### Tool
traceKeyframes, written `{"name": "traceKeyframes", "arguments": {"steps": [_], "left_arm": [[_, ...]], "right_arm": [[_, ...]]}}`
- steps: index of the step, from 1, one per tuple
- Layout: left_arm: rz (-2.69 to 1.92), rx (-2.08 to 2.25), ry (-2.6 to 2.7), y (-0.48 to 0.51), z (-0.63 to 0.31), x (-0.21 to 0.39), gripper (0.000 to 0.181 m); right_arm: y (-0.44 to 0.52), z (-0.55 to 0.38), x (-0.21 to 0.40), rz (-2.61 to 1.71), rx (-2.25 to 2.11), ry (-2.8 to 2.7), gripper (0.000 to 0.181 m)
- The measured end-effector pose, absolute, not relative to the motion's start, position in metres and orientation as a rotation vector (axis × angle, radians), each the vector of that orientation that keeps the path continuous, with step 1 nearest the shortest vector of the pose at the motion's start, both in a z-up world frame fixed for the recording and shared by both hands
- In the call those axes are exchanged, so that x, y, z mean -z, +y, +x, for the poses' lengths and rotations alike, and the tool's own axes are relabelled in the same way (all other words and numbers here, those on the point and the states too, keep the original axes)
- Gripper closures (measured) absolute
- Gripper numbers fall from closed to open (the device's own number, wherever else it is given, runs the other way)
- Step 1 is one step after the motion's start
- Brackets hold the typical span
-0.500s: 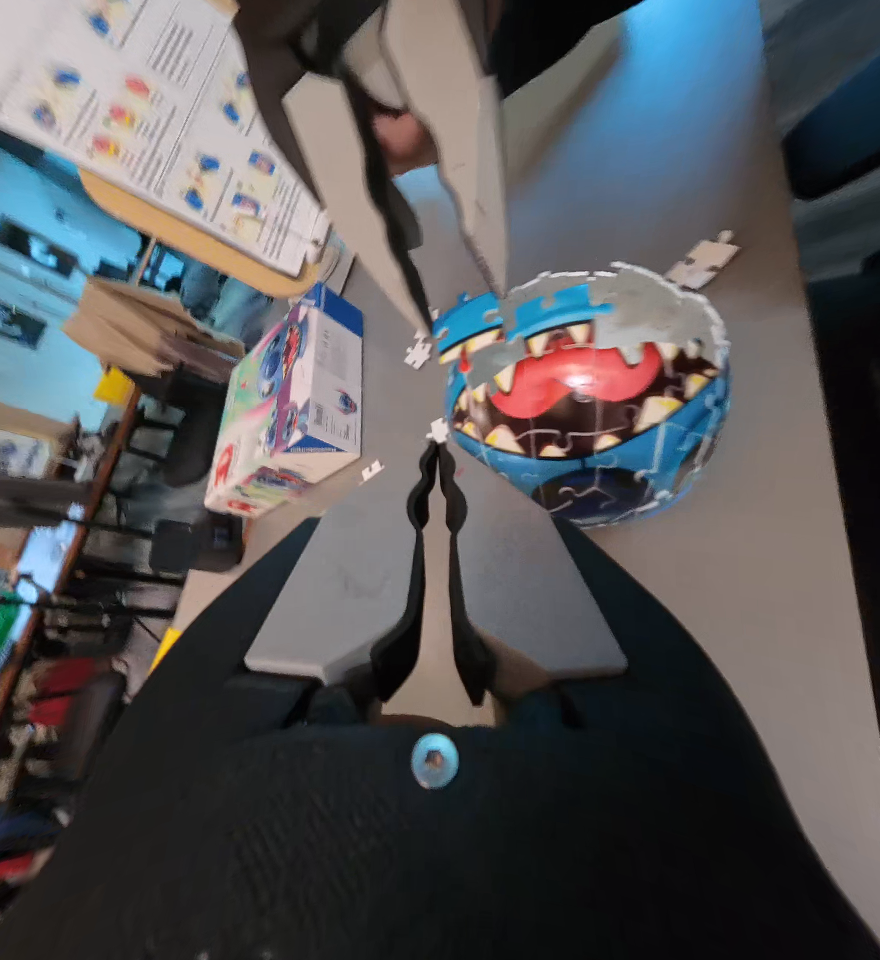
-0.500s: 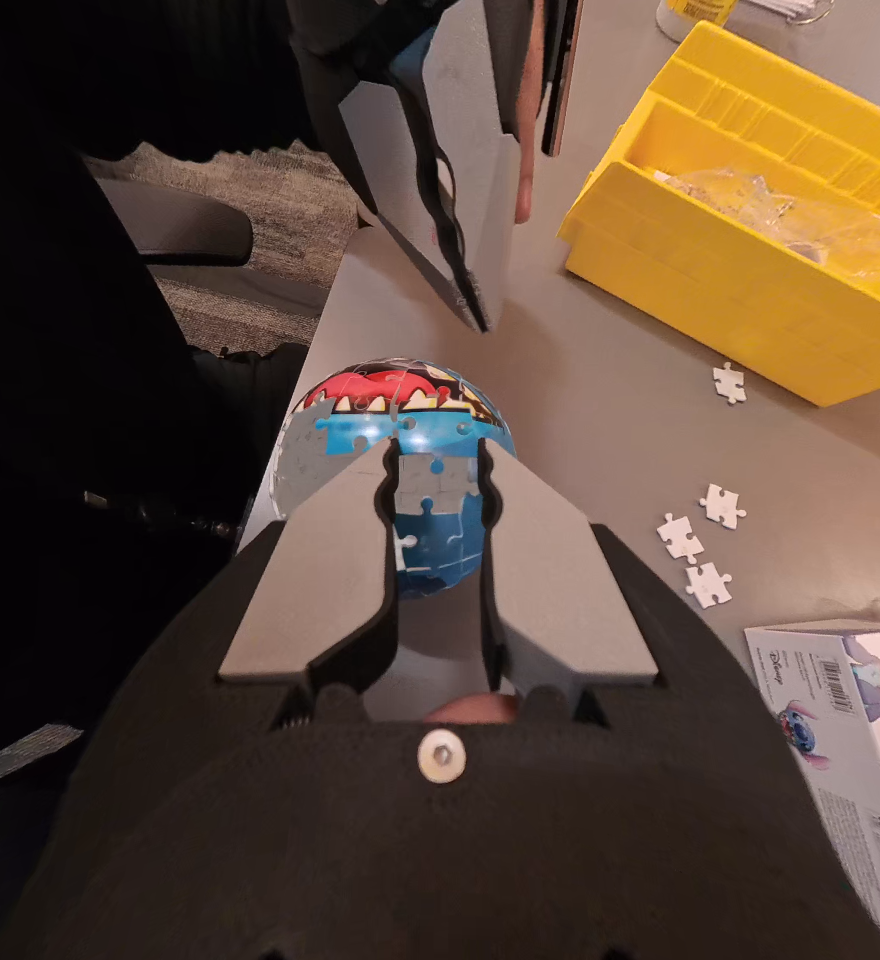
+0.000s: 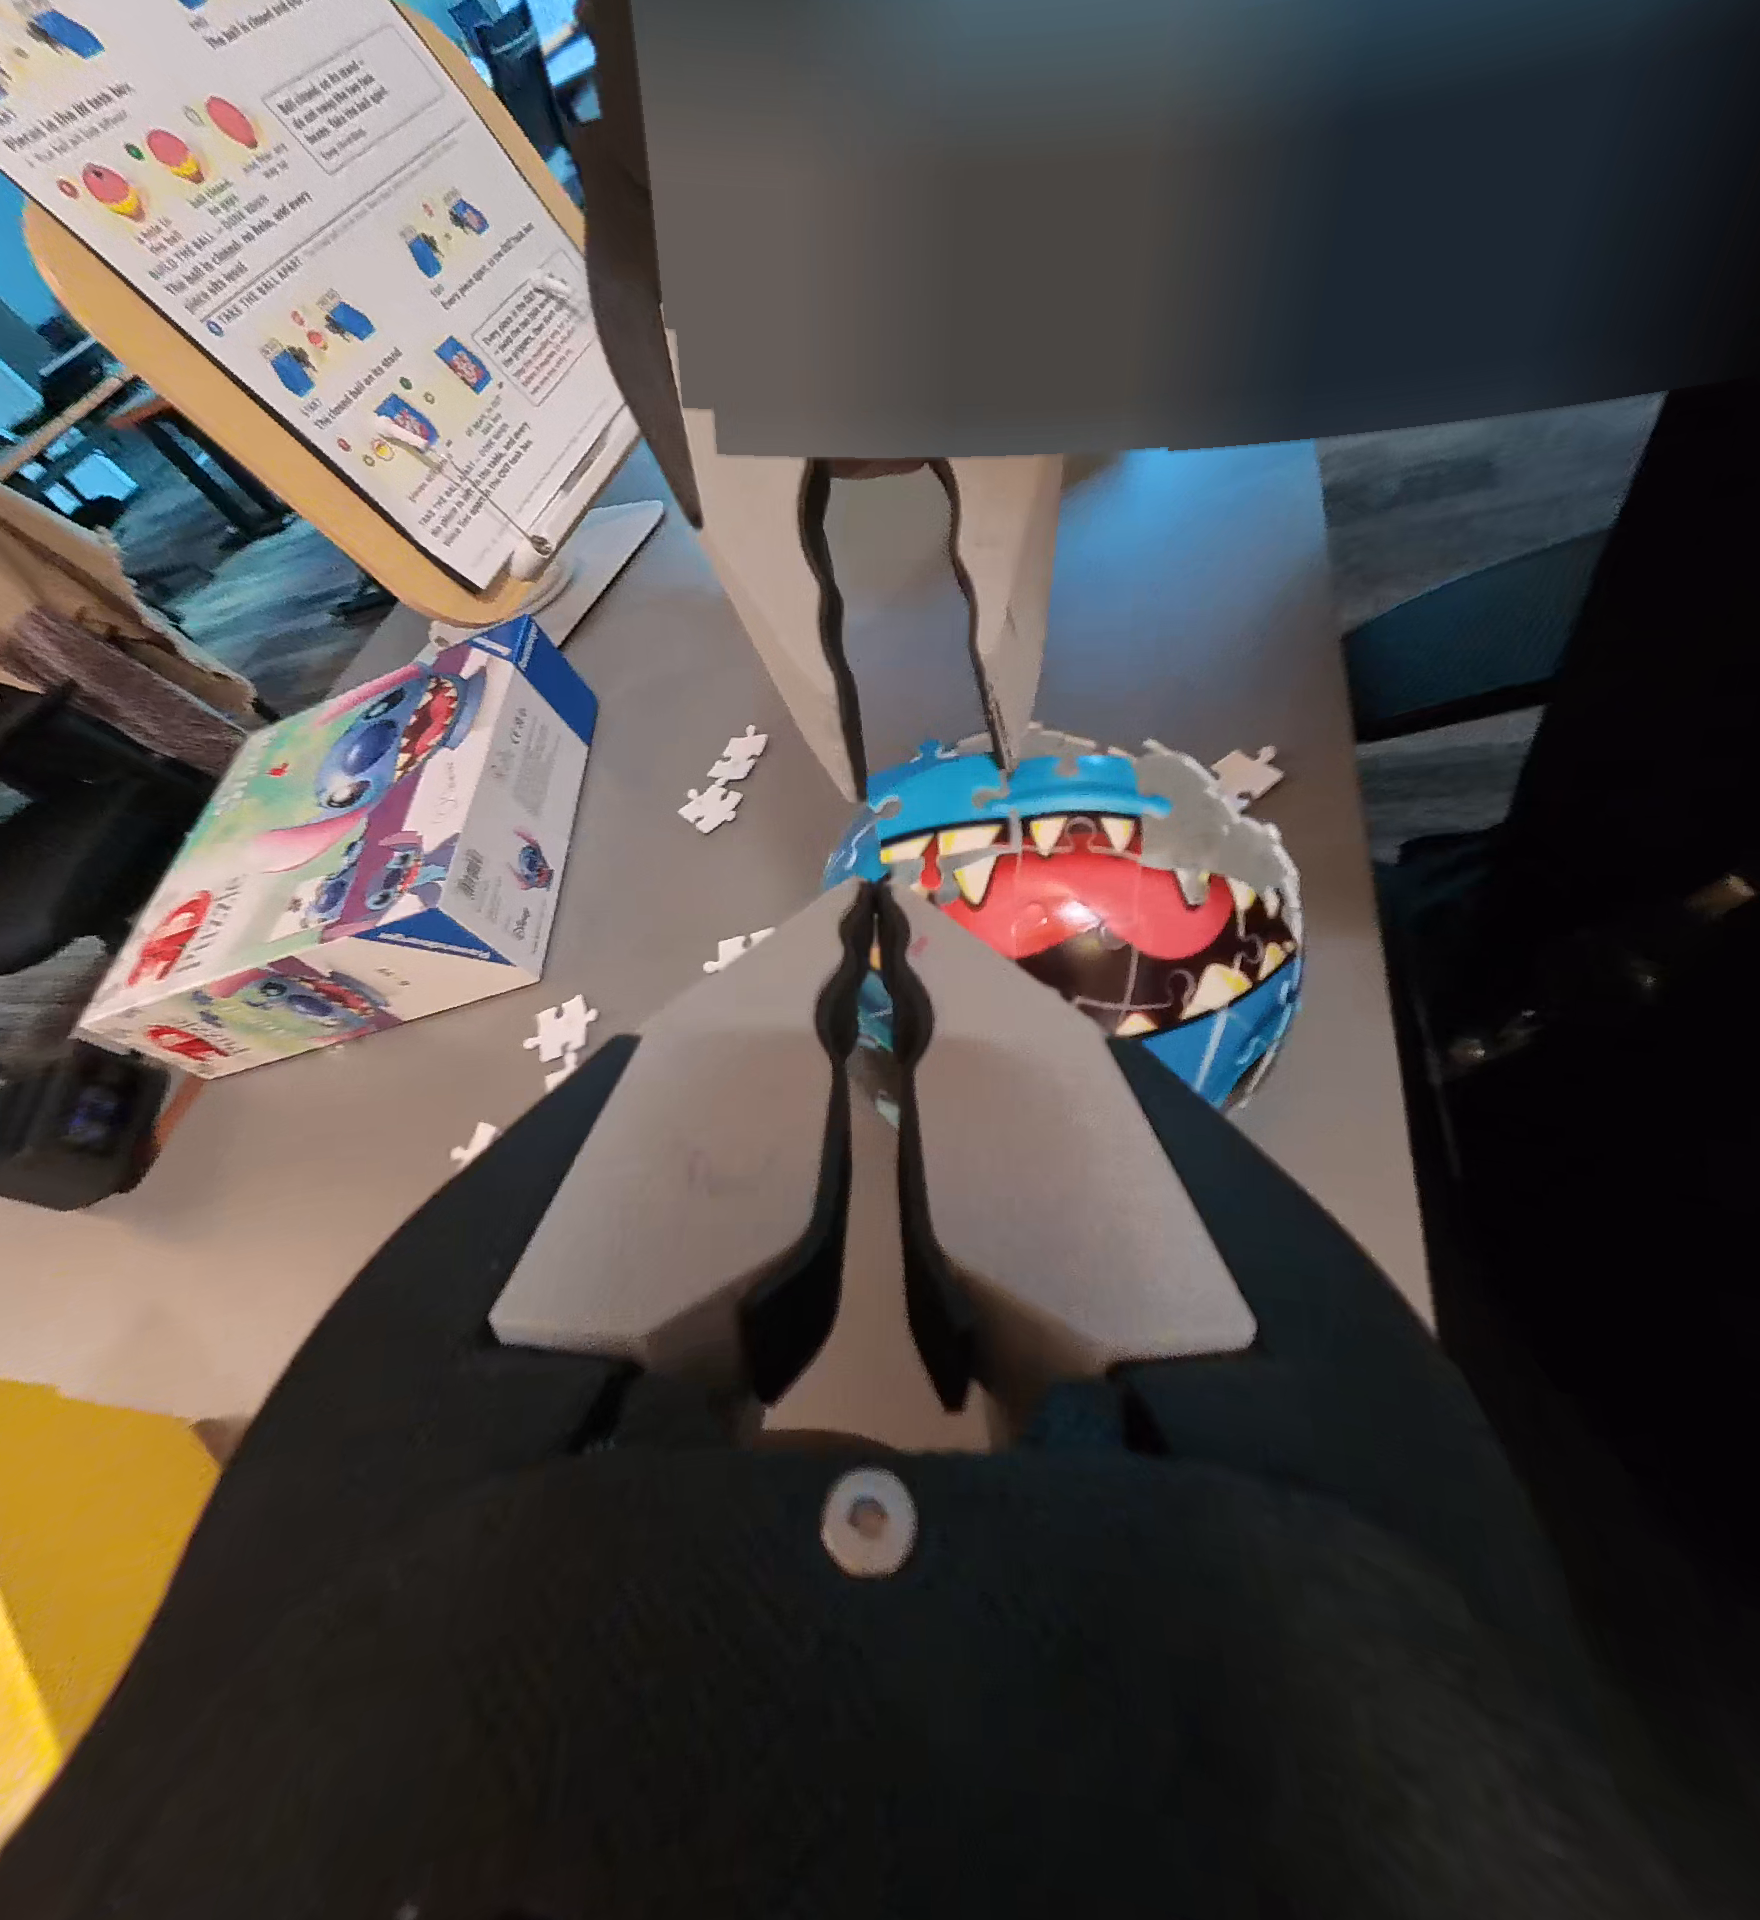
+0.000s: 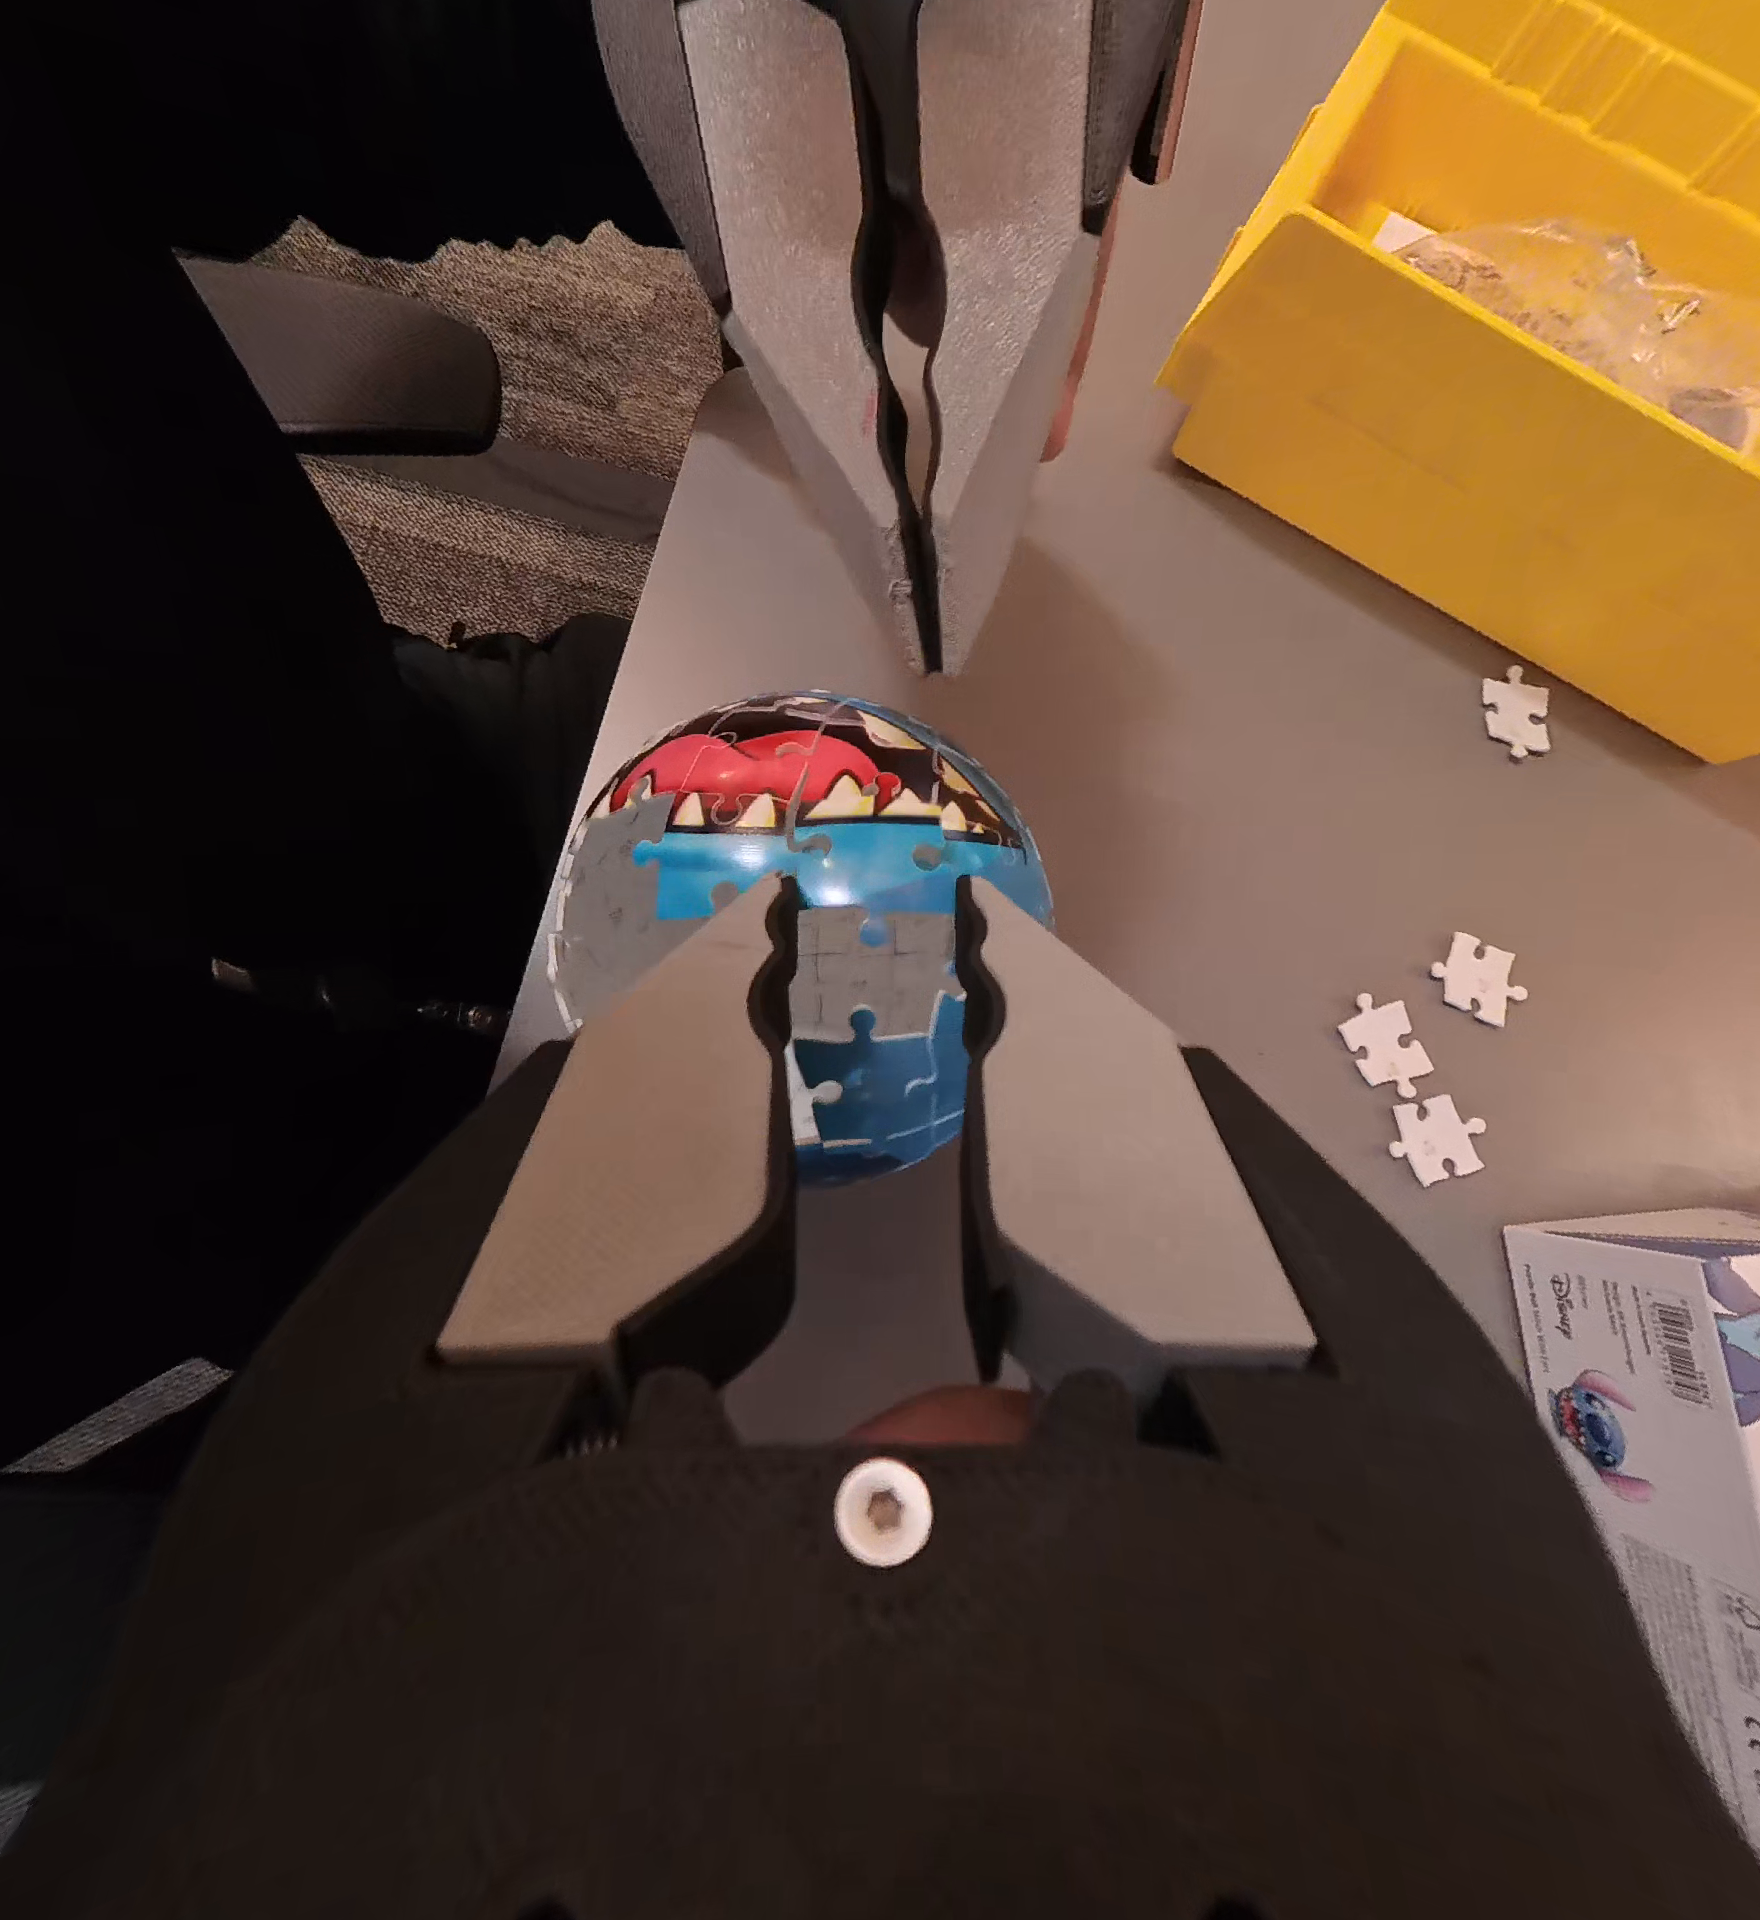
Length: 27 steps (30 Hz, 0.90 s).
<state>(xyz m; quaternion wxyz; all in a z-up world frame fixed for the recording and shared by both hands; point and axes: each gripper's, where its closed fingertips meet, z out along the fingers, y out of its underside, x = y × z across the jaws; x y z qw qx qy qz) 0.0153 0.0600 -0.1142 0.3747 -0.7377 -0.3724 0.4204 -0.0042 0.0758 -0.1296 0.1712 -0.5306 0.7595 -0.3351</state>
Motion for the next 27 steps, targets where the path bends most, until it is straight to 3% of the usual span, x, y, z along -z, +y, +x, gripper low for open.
{"name": "traceKeyframes", "arguments": {"steps": [1,27], "left_arm": [[-1.873,-1.060,-0.966,0.060,0.015,0.113,0.181],[-1.931,-0.958,-0.941,0.071,0.002,0.125,0.181]], "right_arm": [[0.076,-0.005,0.130,-1.507,0.943,2.163,0.154],[0.075,-0.003,0.134,-1.505,0.835,2.162,0.154]]}}
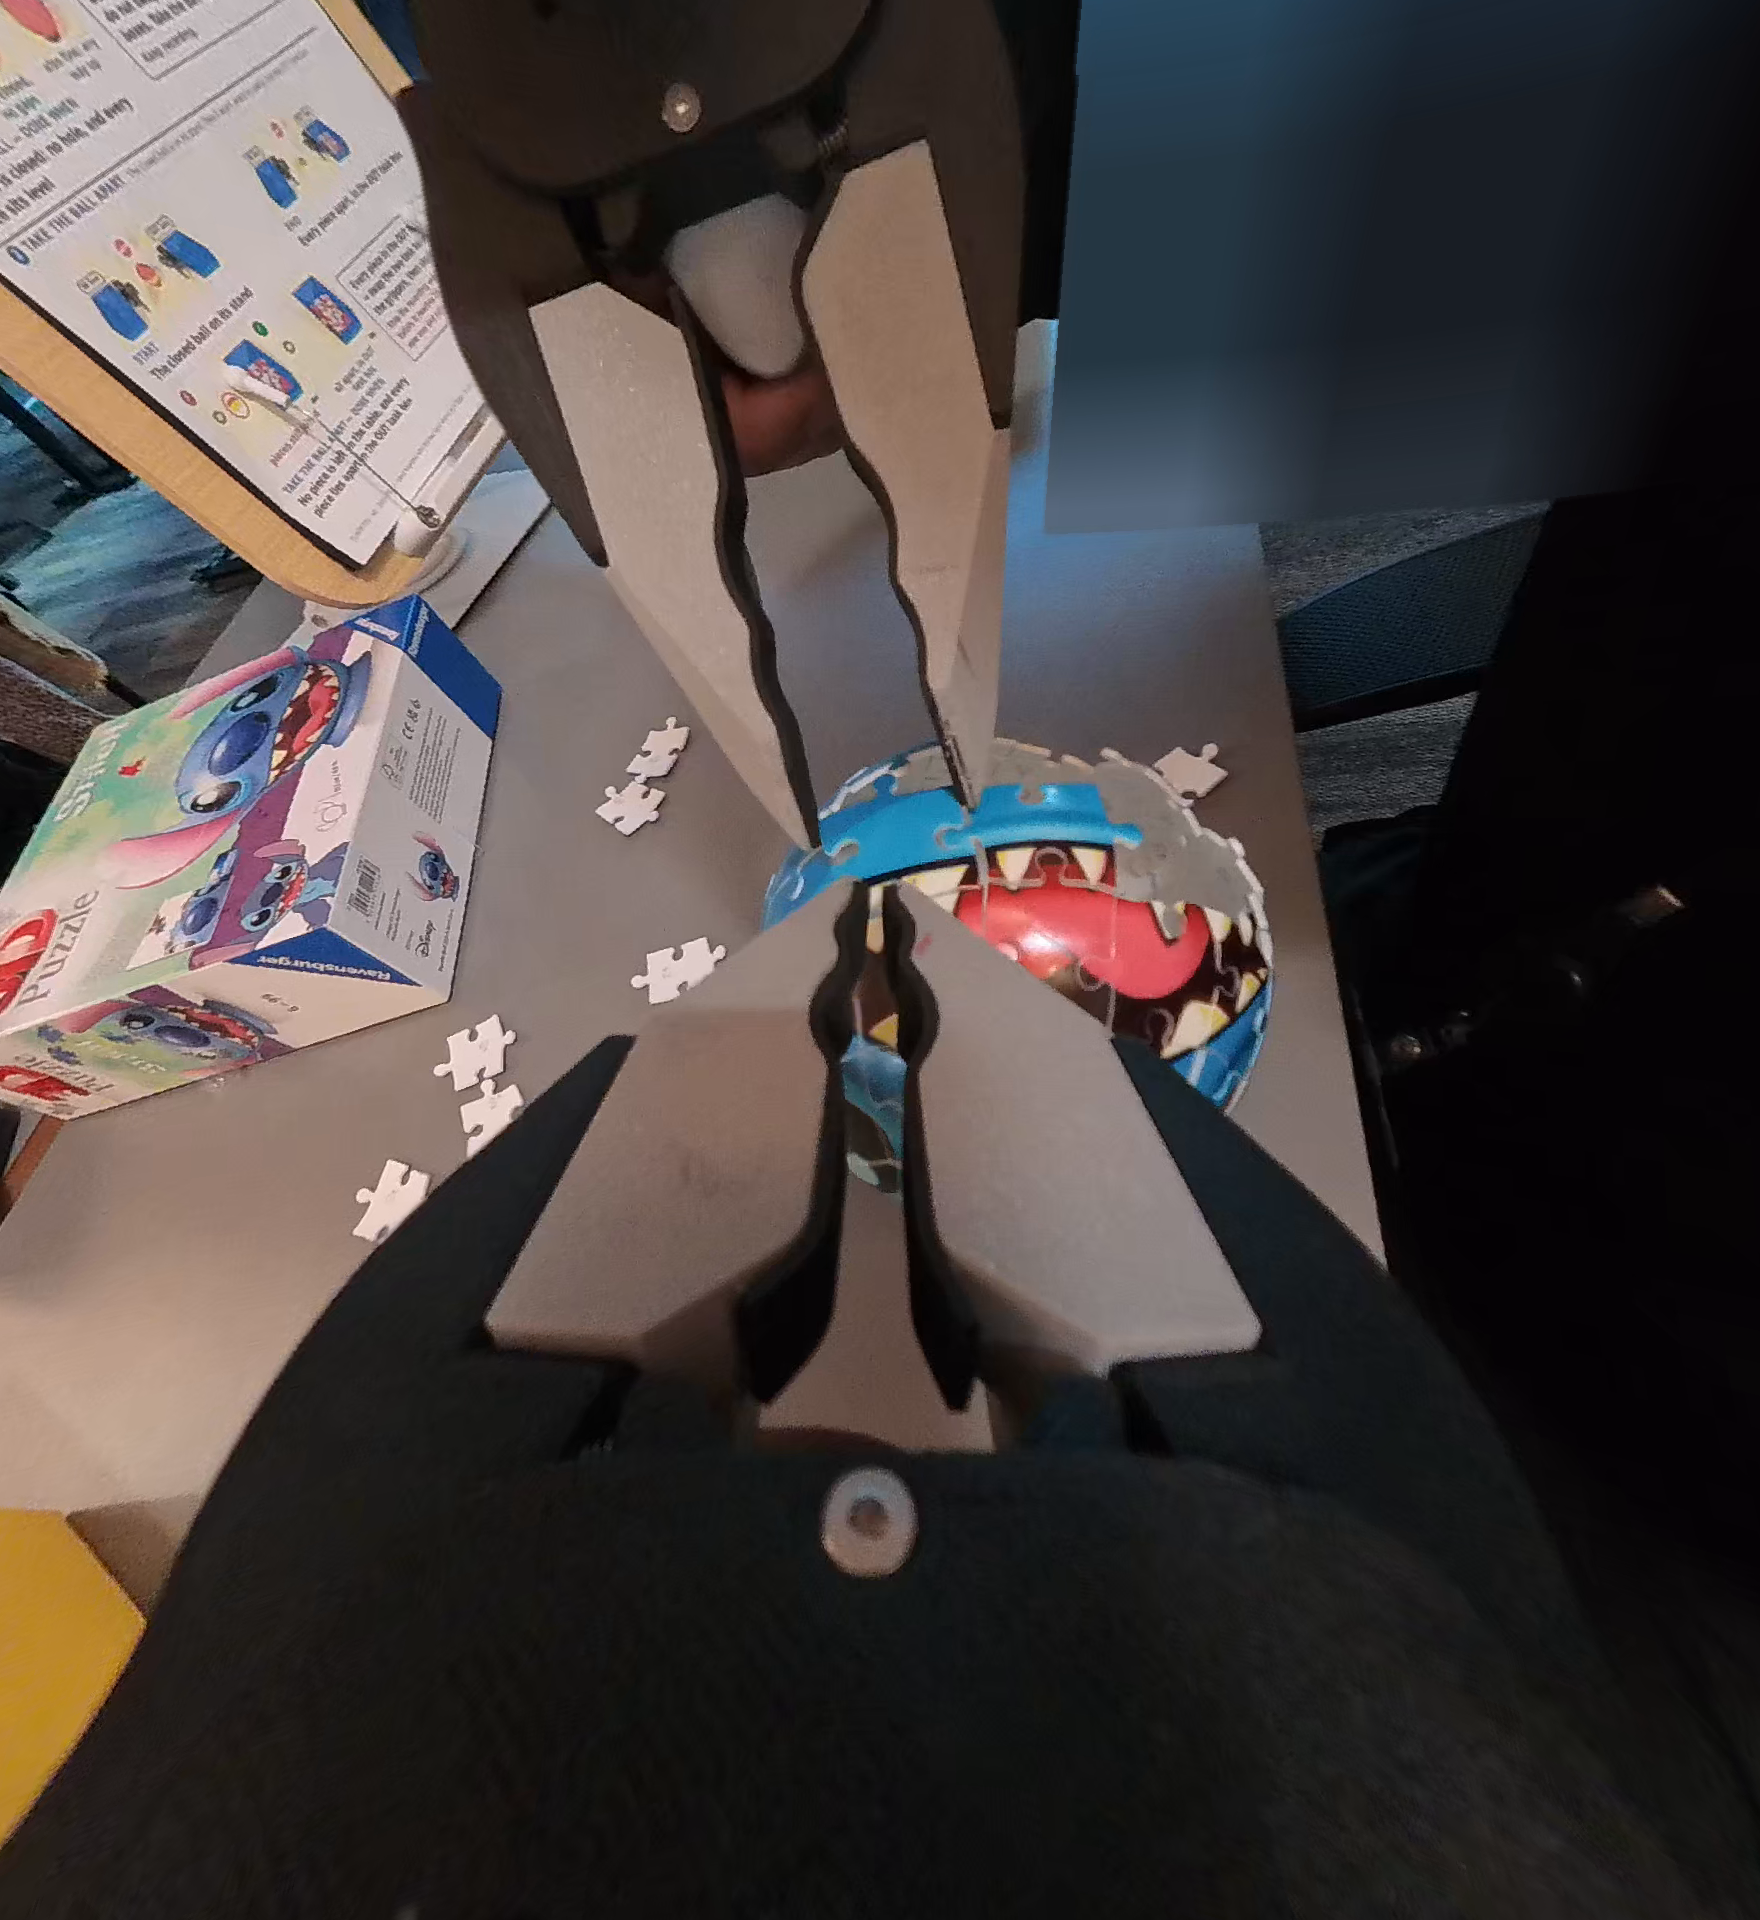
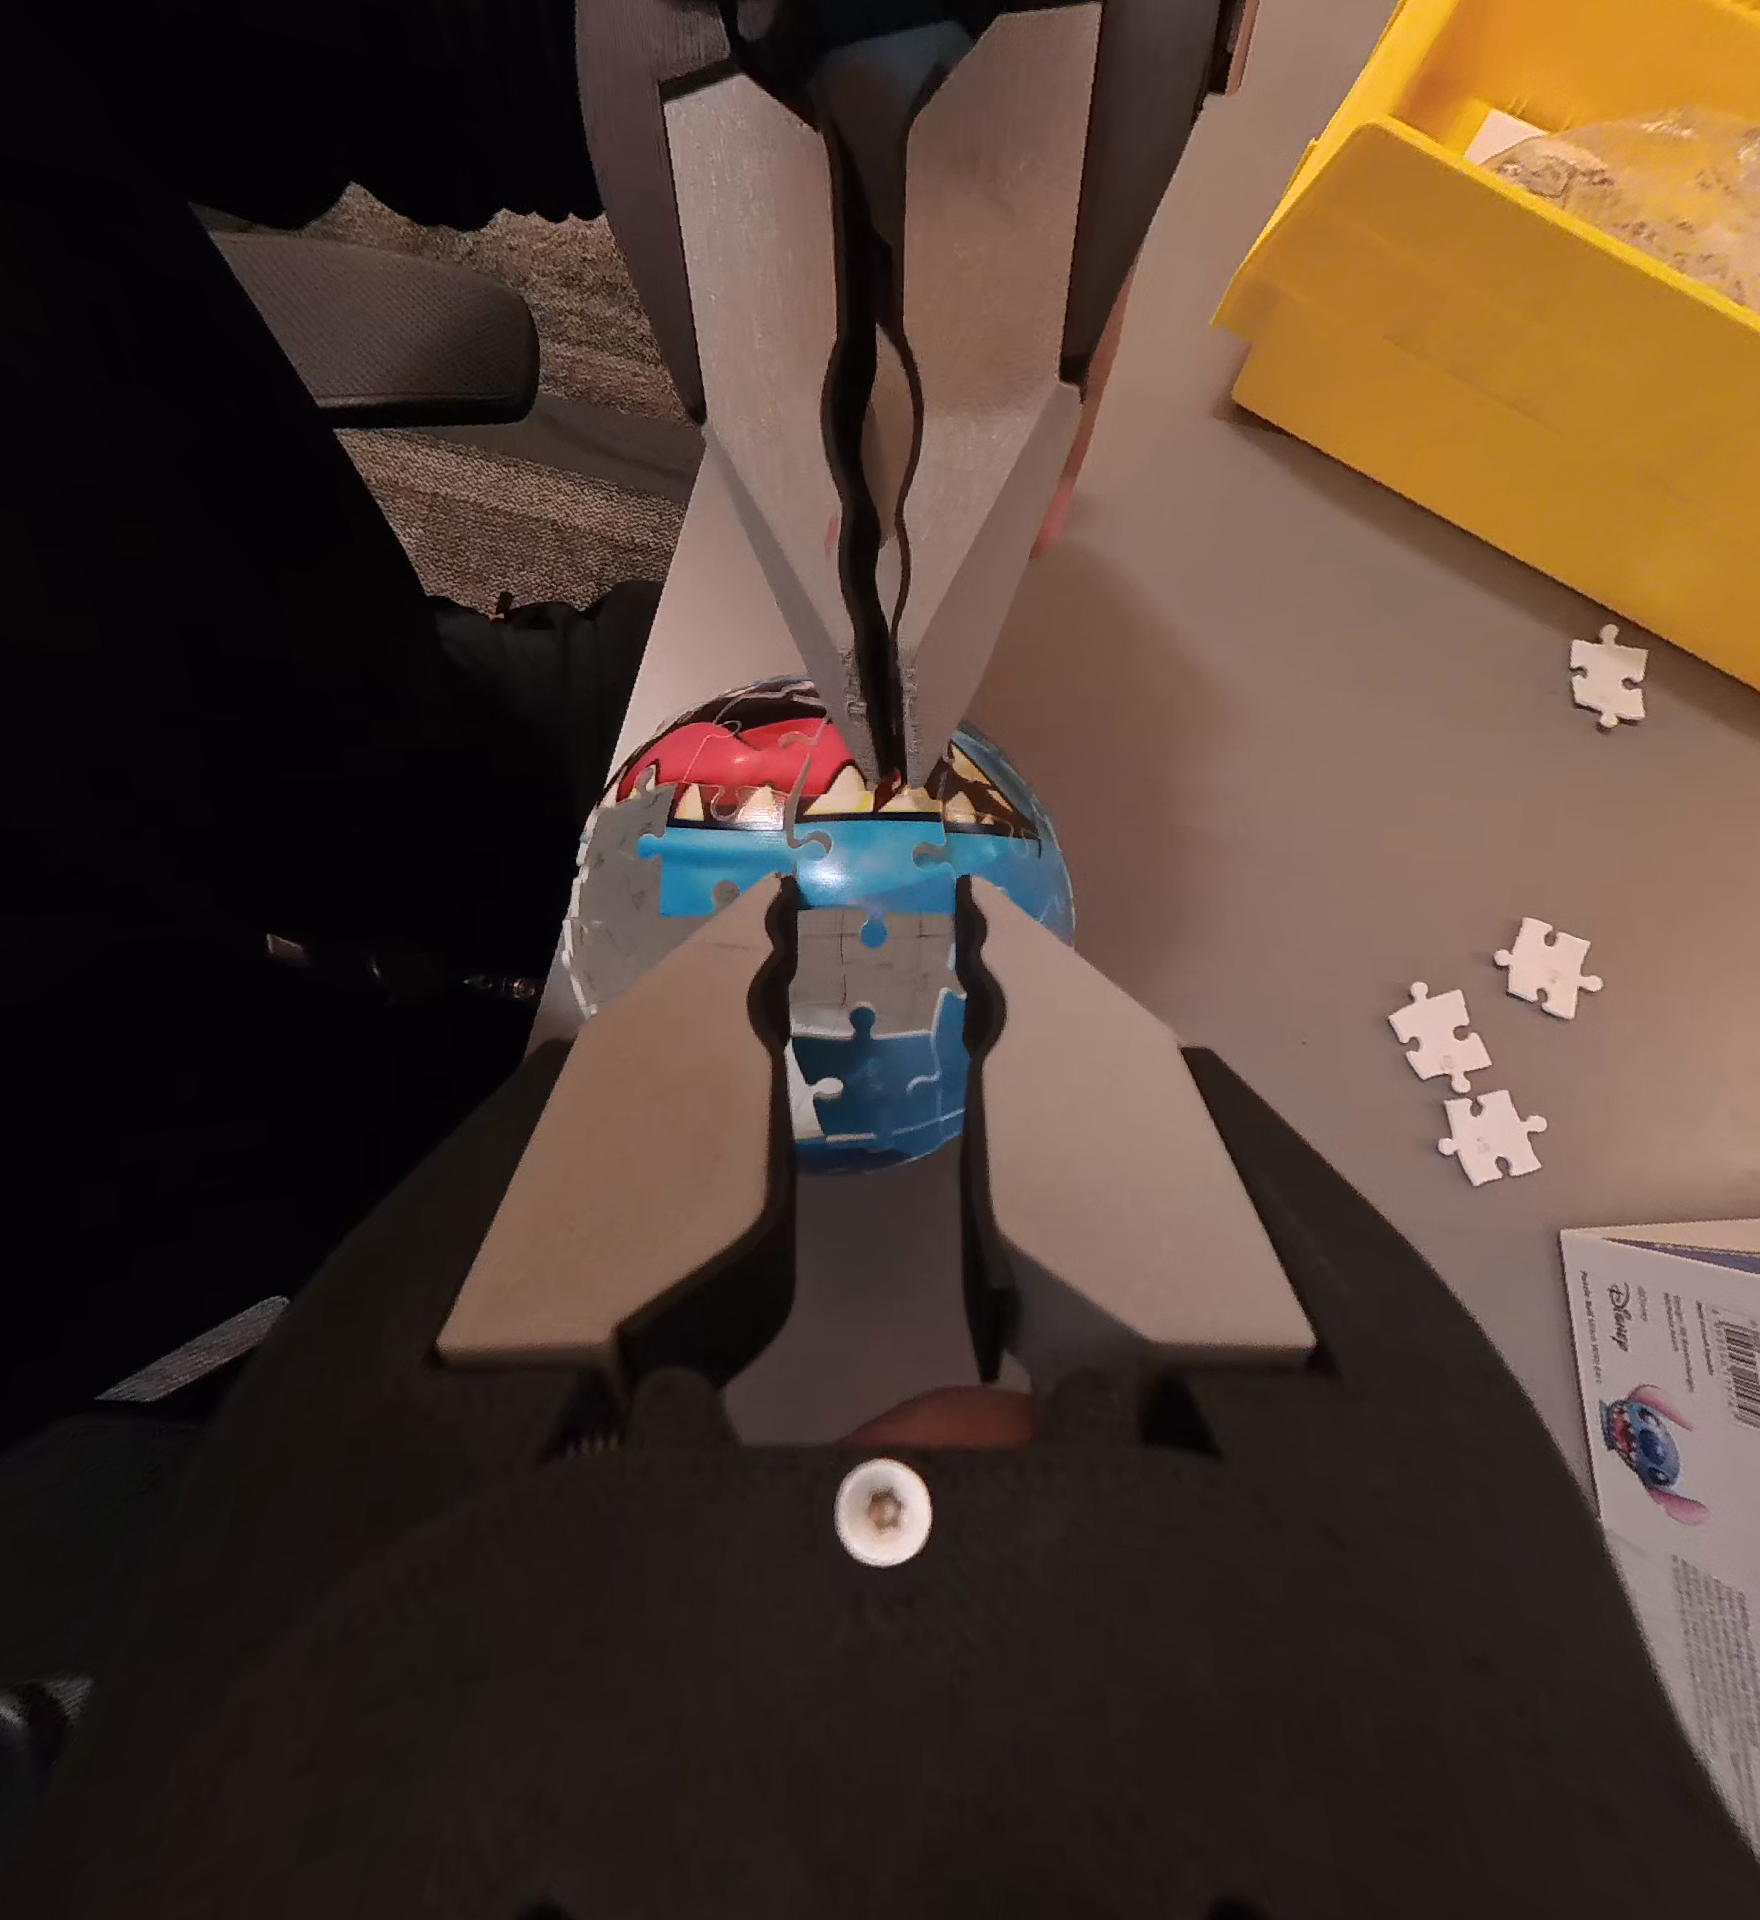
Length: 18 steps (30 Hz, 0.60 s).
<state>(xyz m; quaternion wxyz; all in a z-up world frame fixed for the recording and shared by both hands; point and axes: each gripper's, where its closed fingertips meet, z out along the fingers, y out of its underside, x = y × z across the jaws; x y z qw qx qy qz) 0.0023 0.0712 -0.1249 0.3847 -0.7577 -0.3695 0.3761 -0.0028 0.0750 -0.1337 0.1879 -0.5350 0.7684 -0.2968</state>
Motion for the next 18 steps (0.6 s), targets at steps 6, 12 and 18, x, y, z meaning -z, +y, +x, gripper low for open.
{"name": "traceKeyframes", "arguments": {"steps": [6,12,18], "left_arm": [[-1.947,-0.967,-0.941,0.069,-0.001,0.126,0.181],[-1.899,-1.016,-0.964,0.063,0.005,0.116,0.175],[-1.780,-1.039,-1.020,0.058,0.023,0.114,0.174]], "right_arm": [[0.074,-0.004,0.131,-1.495,0.835,2.159,0.154],[0.074,-0.014,0.123,-1.435,0.899,2.159,0.154],[0.078,-0.090,0.145,-1.145,1.018,2.336,0.154]]}}
